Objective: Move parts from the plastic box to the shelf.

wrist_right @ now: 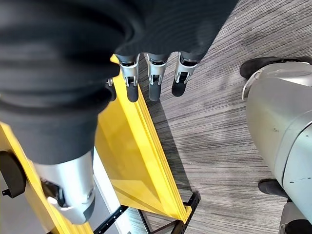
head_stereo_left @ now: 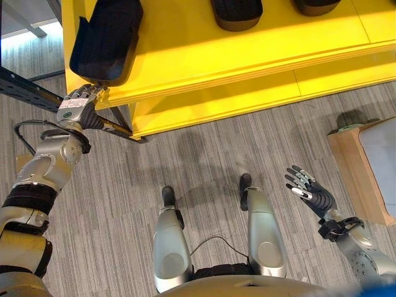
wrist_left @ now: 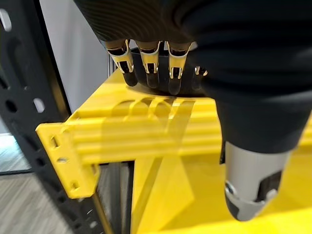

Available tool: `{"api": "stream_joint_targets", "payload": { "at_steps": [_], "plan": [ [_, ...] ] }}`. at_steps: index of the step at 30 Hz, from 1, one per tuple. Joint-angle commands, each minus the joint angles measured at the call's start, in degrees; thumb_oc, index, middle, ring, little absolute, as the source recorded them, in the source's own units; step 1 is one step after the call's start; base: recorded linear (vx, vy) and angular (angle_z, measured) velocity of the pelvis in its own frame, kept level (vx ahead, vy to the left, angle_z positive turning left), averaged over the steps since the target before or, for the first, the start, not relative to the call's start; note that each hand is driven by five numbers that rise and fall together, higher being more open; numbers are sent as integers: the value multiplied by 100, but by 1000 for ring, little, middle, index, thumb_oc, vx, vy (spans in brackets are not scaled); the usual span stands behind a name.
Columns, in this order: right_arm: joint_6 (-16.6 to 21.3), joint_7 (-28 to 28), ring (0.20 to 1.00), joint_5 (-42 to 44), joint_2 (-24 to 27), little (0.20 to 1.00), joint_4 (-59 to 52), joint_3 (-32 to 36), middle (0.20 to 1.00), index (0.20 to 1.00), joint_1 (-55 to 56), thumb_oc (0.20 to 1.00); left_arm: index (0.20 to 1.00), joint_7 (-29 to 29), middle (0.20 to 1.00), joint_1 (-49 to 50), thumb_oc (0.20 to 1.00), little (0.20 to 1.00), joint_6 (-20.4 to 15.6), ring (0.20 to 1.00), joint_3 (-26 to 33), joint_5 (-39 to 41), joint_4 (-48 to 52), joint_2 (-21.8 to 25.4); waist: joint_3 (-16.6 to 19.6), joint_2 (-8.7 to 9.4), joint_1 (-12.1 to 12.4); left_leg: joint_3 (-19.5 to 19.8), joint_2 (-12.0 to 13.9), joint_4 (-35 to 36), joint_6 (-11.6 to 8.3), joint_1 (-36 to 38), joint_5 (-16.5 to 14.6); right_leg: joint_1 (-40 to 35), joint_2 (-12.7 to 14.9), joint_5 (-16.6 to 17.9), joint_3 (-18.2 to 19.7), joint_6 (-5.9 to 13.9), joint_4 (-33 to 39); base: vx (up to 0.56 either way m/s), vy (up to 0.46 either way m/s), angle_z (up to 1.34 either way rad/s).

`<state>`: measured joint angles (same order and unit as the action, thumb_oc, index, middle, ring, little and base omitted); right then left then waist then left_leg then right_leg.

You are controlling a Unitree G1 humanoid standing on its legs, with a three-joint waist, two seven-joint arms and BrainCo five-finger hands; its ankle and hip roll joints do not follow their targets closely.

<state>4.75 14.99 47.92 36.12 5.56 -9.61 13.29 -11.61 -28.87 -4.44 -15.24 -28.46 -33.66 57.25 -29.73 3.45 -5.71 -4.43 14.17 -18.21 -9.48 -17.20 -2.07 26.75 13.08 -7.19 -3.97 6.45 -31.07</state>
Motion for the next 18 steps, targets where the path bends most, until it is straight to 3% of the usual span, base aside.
{"api": "stream_joint_targets", "payload": {
  "at_steps": [1,18],
  "plan": [
    [173,65,1000,8,-17,1000,-196,47,1000,1000,-2,1000,1000,-146,1000,-348,1000,1000,51,1000,132,155,-269,258,191,291,2,376,386,-480,-44,-450,-5,-536,477,638,54,526,751,0,0,0],
    [153,150,1000,110,68,1000,-164,-98,1000,1000,60,1000,1000,-22,1000,-1420,1000,1000,165,1000,-821,-7,-1280,306,180,387,-68,403,379,-692,-32,-661,-75,-347,476,621,125,536,582,0,0,0]
  ]
}}
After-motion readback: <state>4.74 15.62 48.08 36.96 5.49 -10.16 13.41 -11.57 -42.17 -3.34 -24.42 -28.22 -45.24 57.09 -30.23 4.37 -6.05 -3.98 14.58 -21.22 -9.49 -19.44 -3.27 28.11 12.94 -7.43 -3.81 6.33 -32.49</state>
